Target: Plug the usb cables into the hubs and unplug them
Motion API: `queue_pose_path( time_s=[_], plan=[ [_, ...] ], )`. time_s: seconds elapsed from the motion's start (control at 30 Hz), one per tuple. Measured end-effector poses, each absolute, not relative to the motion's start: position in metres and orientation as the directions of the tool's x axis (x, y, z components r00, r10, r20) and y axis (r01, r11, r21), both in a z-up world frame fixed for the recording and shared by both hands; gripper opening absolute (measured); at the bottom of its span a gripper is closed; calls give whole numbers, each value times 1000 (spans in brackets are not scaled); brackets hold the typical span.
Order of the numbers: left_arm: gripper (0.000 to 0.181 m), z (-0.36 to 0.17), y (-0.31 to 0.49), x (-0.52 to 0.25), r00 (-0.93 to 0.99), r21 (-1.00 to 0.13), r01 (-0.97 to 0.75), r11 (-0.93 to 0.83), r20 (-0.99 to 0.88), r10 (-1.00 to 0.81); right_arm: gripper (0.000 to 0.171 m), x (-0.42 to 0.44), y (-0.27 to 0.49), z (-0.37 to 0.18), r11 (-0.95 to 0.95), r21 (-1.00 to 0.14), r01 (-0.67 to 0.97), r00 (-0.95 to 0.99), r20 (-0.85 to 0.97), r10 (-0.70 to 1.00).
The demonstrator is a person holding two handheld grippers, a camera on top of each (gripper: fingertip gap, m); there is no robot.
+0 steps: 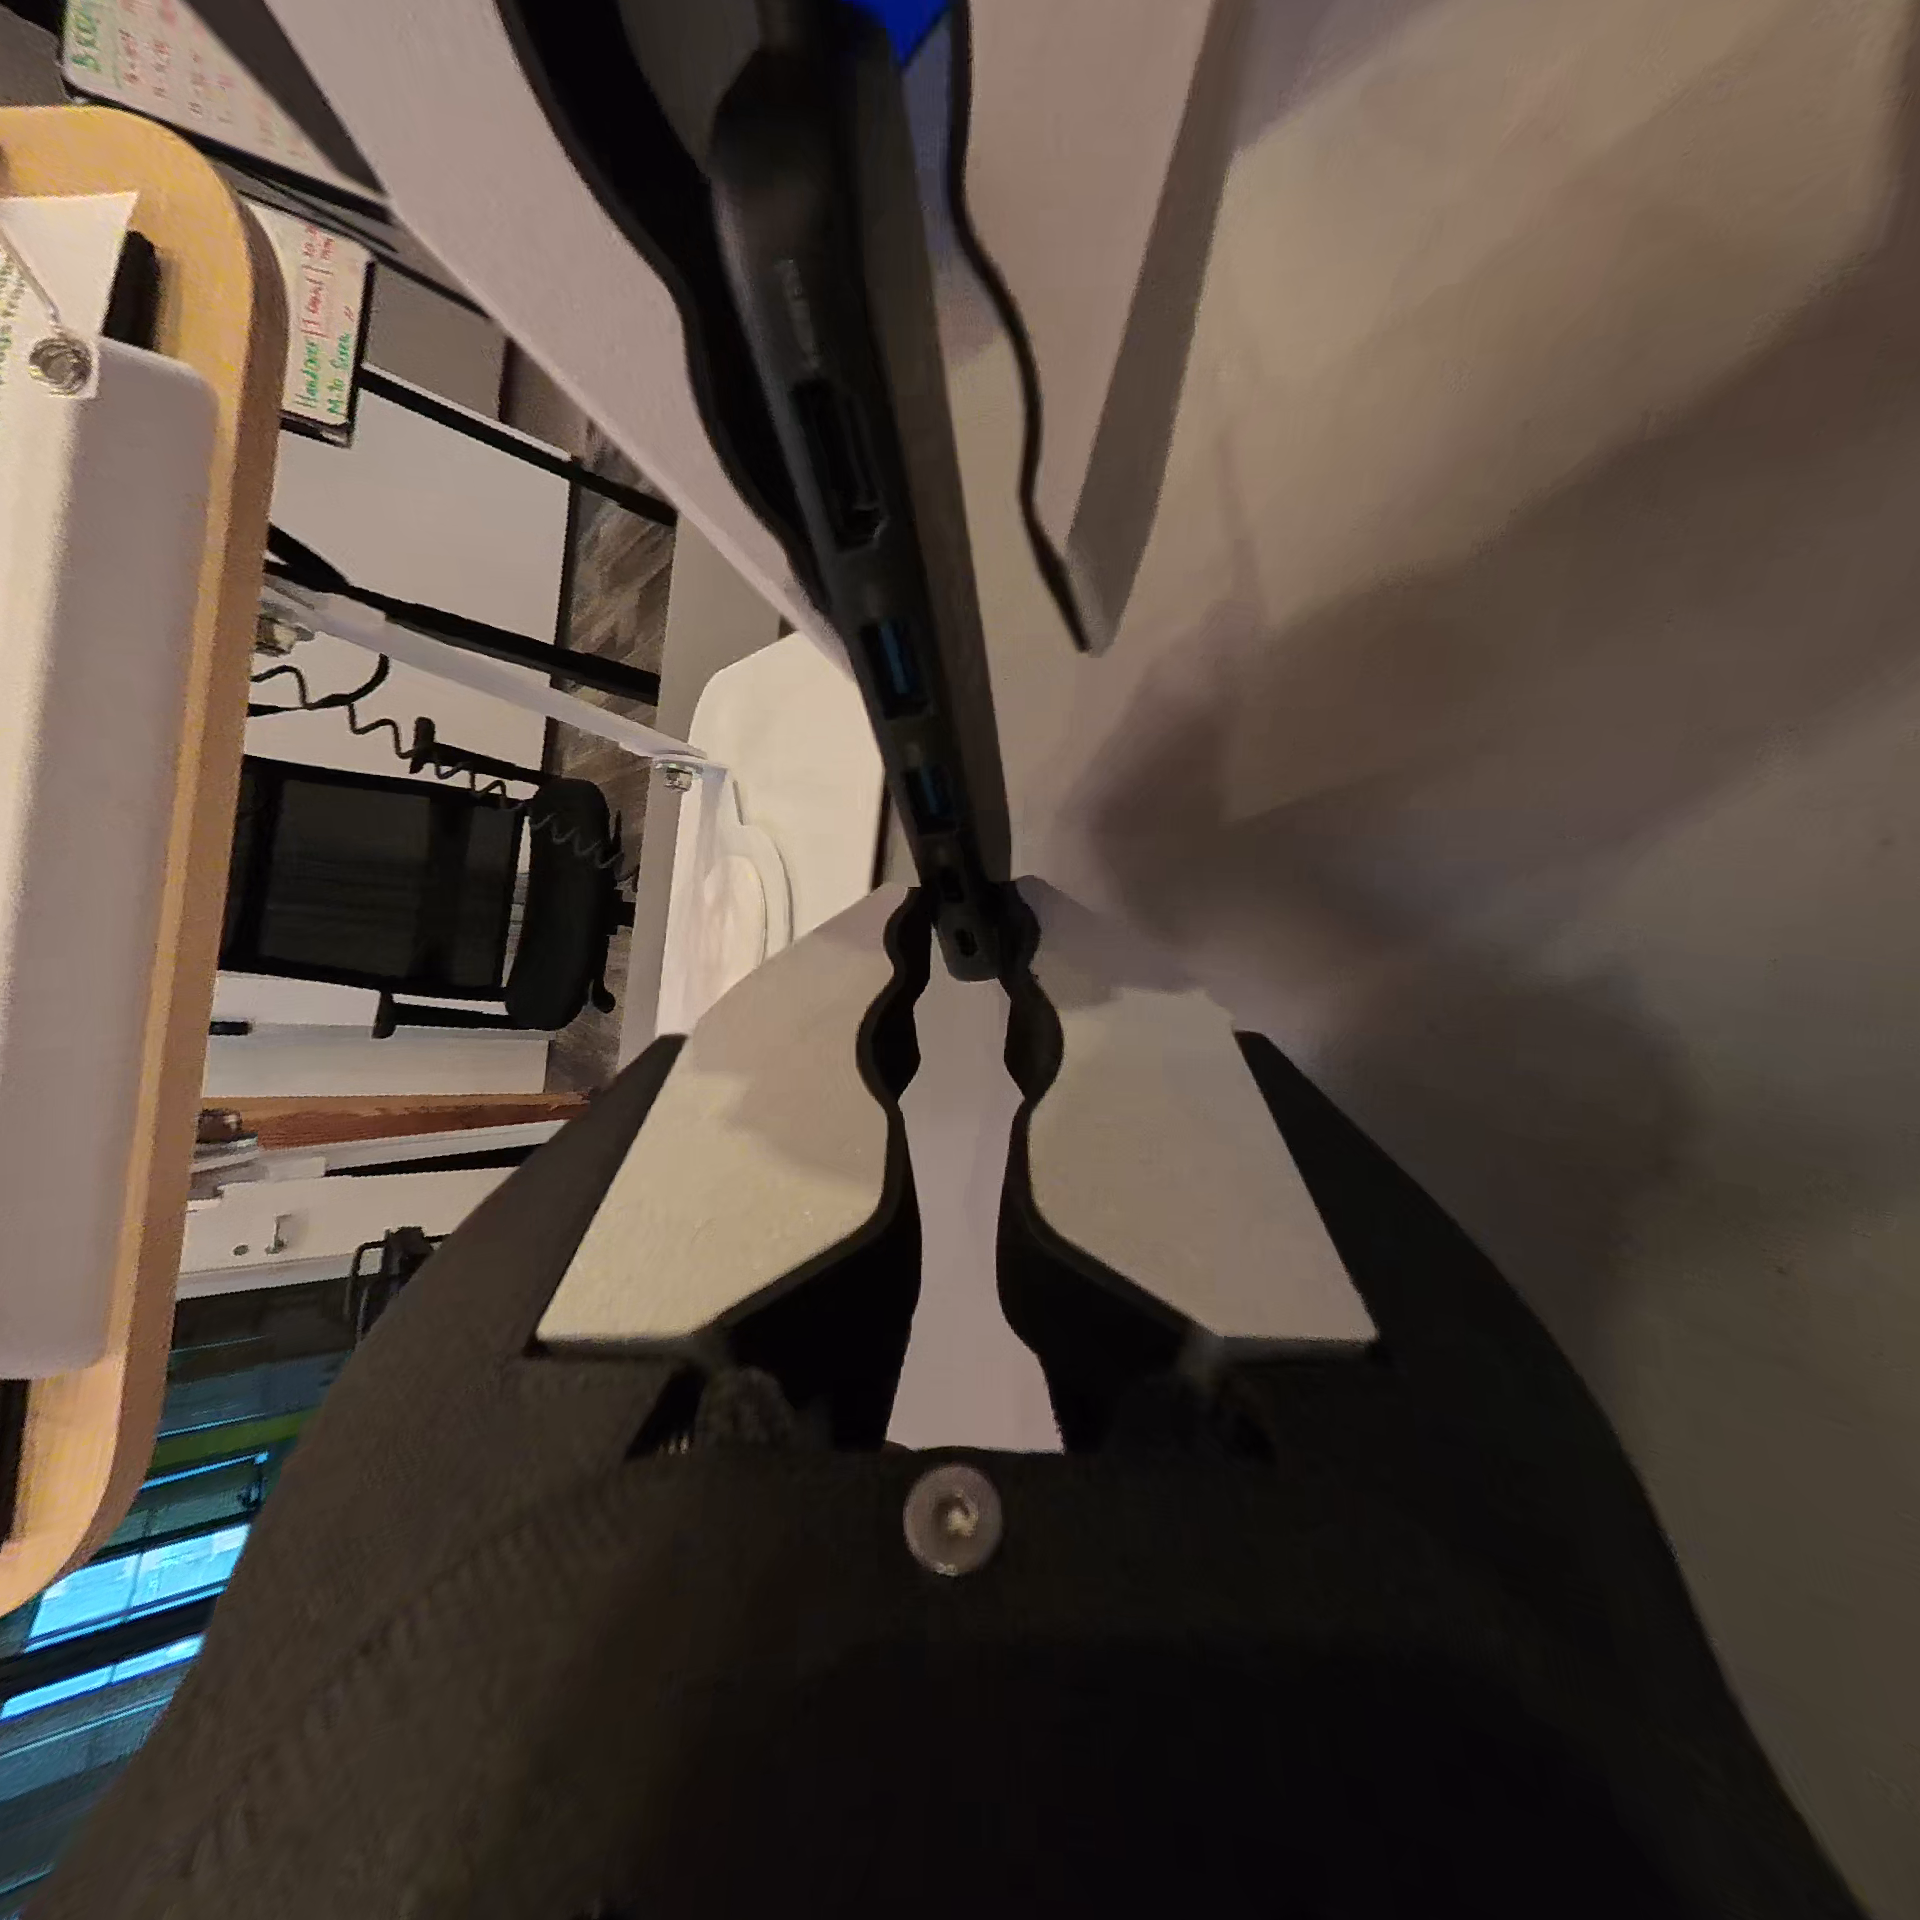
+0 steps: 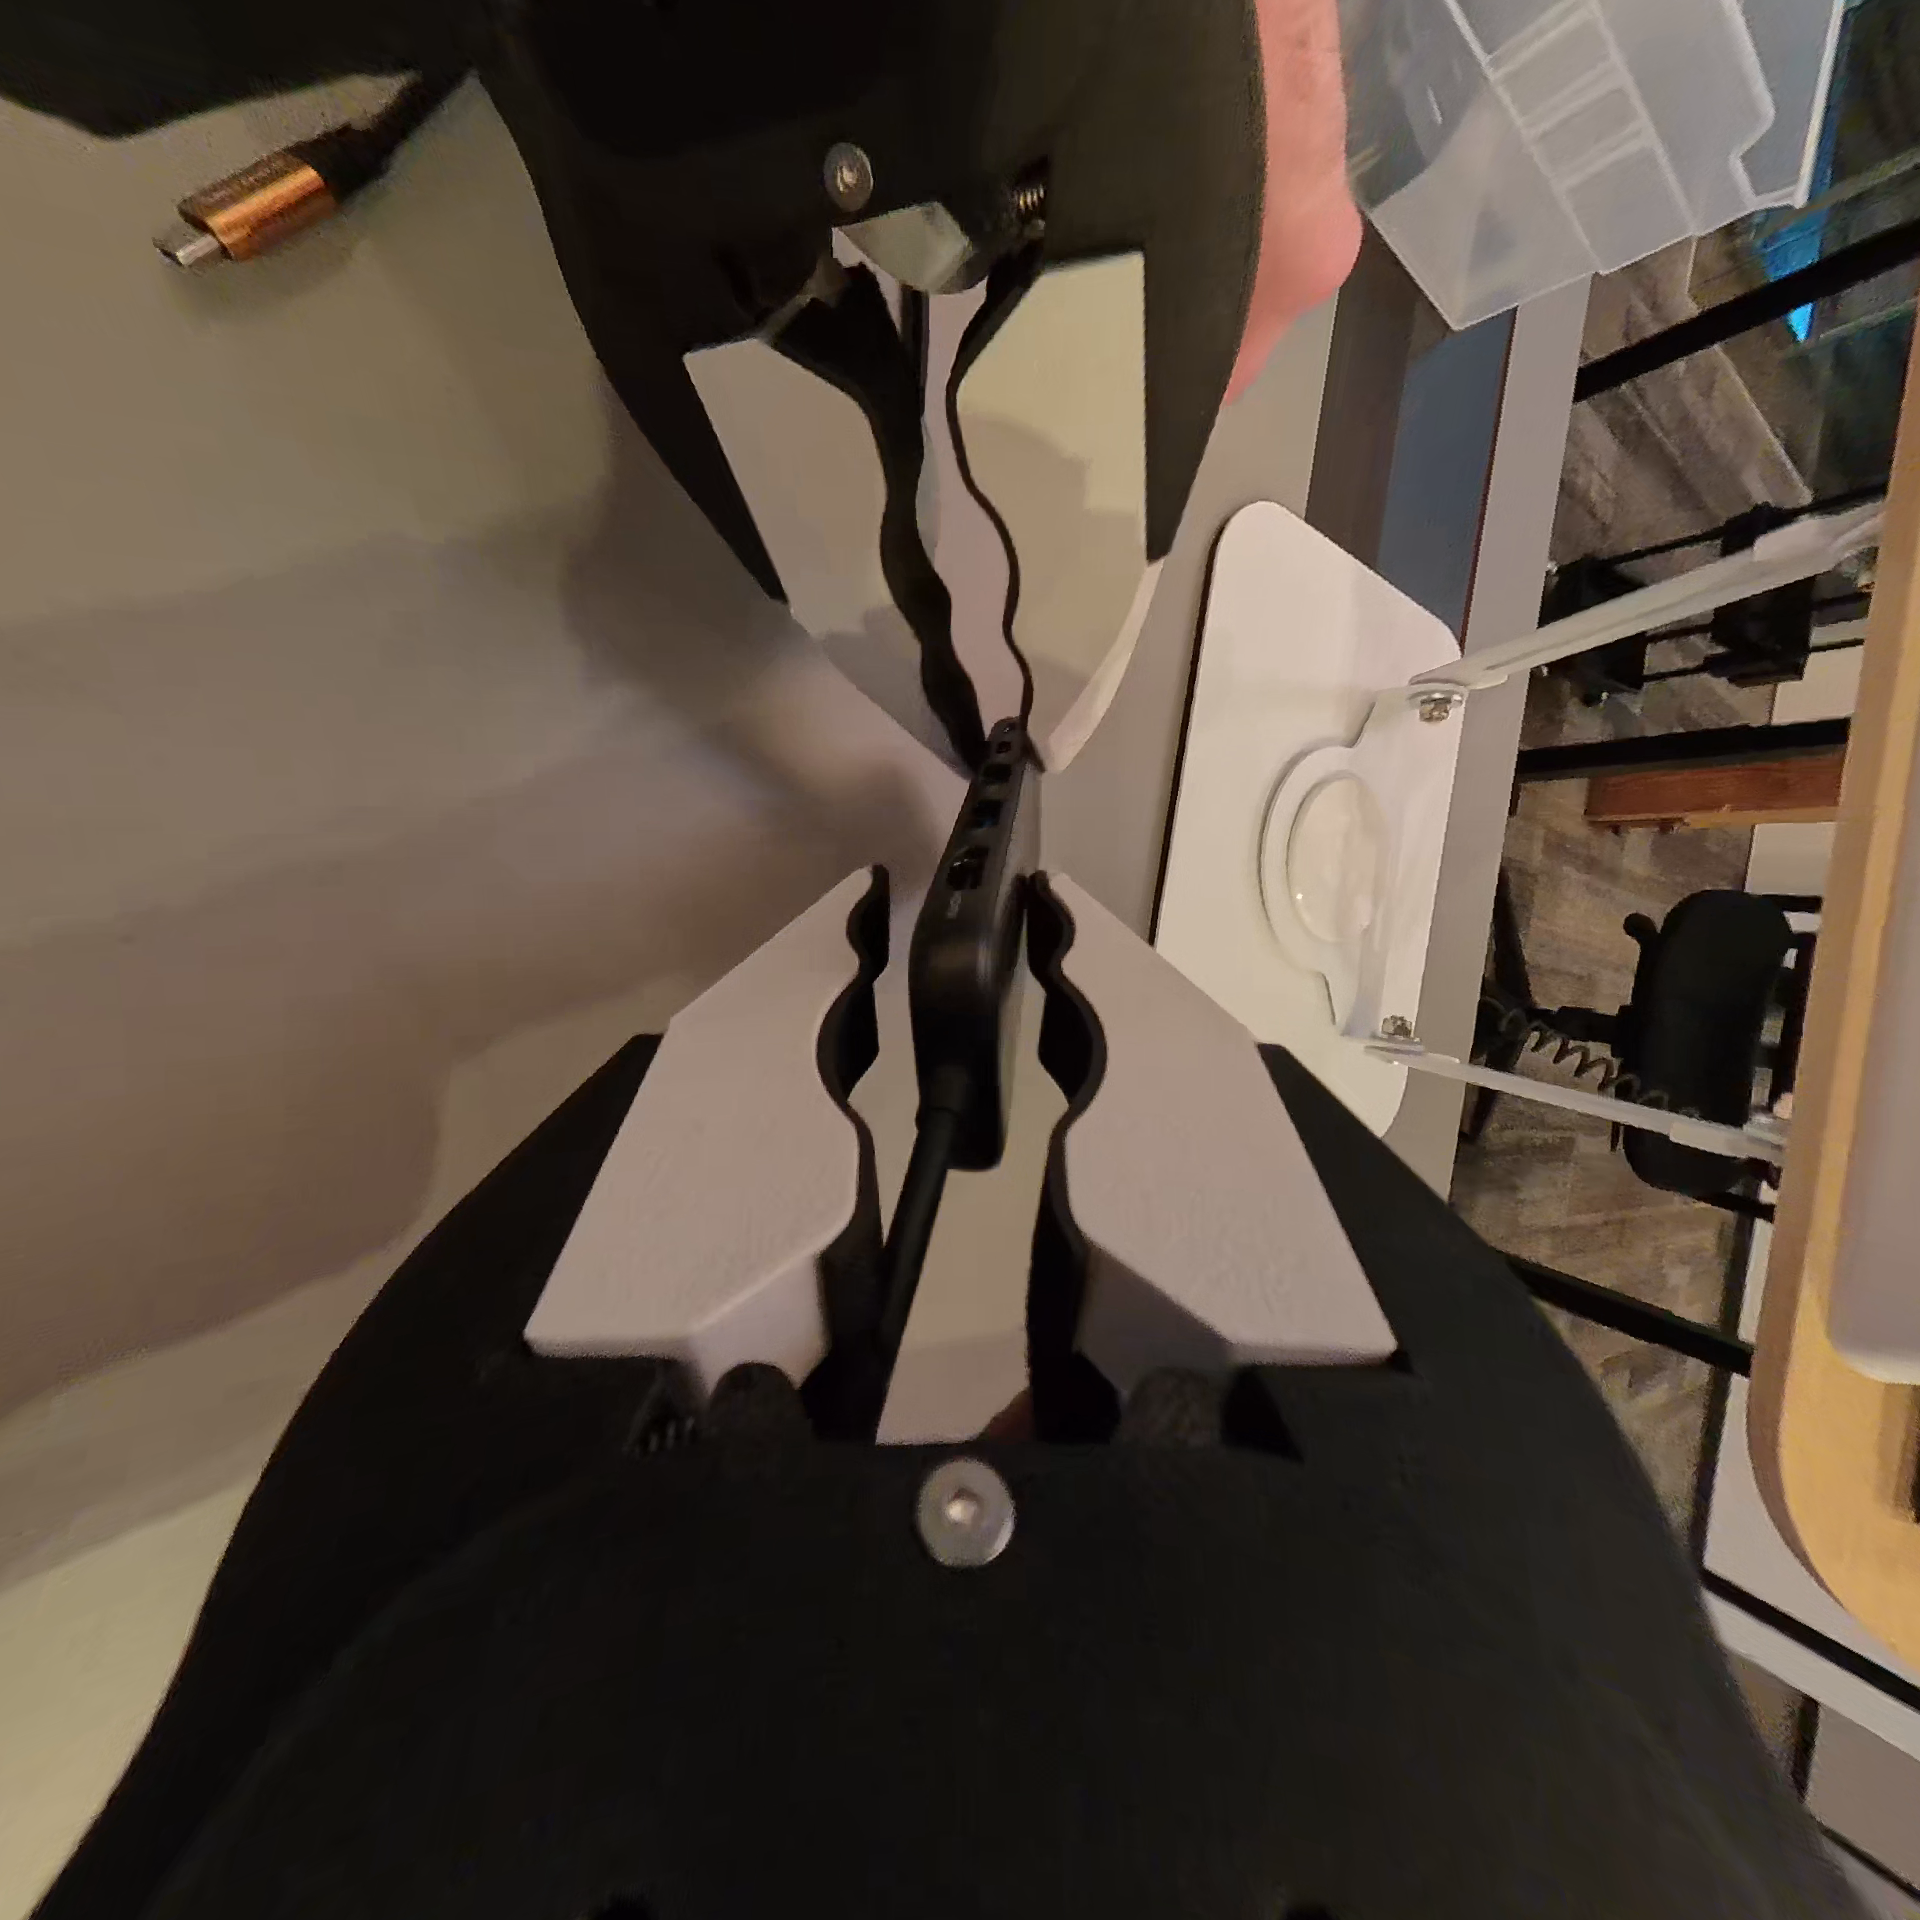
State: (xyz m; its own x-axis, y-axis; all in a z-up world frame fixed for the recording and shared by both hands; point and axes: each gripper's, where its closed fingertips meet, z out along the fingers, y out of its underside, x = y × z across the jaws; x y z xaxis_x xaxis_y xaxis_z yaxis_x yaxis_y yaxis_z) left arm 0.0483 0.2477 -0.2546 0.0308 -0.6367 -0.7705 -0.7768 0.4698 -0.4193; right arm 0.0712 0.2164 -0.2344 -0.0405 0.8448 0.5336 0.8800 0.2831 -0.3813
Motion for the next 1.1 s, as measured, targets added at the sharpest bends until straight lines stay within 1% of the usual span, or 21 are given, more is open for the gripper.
queue_pose_path(
  time_s=[0.1,0.2,0.23,0.33,0.37,0.4,0.5,0.57,0.63,0.67,0.73,0.77,0.83,0.97,1.03,1.1],
  plan=[
    [13,-256,247,50,25,-413,-781,468,-770,-637,29,77,213,-237,254,-358,899,-41,508,860],
    [13,-259,250,50,5,-372,-799,473,-790,-613,37,83,206,-240,204,-351,914,-26,451,892],
    [12,-261,250,50,2,-368,-799,475,-792,-611,37,85,206,-241,193,-344,919,-23,442,897],
    [12,-270,253,49,-27,-329,-816,475,-800,-600,21,88,205,-238,211,-320,924,-43,460,887],
    [12,-273,254,49,-32,-324,-817,476,-799,-600,12,88,204,-236,216,-321,922,-47,463,885],
    [13,-273,254,50,-36,-315,-818,481,-807,-589,0,88,203,-236,217,-311,925,-53,462,886],
    [12,-273,253,53,-37,-321,-816,481,-801,-598,0,91,205,-248,201,-288,936,-56,441,896],
    [13,-273,255,52,-63,-275,-826,492,-823,-565,0,89,207,-252,173,-305,937,-28,426,904],
    [12,-273,254,52,-75,-262,-824,502,-828,-555,27,89,214,-250,123,-324,938,29,427,904],
    [12,-273,253,53,-84,-253,-821,512,-833,-547,30,90,216,-252,98,-332,938,53,416,908],
    [13,-274,251,53,-128,-203,-813,545,-852,-508,28,92,220,-260,47,-353,934,99,383,918],
    [12,-275,250,54,-141,-184,-811,555,-859,-492,30,91,221,-265,12,-379,925,130,349,928],
    [12,-277,248,55,-171,-152,-804,575,-867,-469,26,88,222,-275,-70,-427,902,195,256,947],
    [13,-285,247,53,-227,-100,-801,590,-861,-454,22,86,223,-286,-147,-466,873,251,170,953],
    [14,-286,246,52,-225,-118,-802,585,-848,-480,21,86,223,-286,-172,-490,855,270,136,953],
    [13,-284,244,49,-234,-126,-804,581,-831,-505,21,89,226,-287,-188,-490,851,290,141,946]
  ],
)
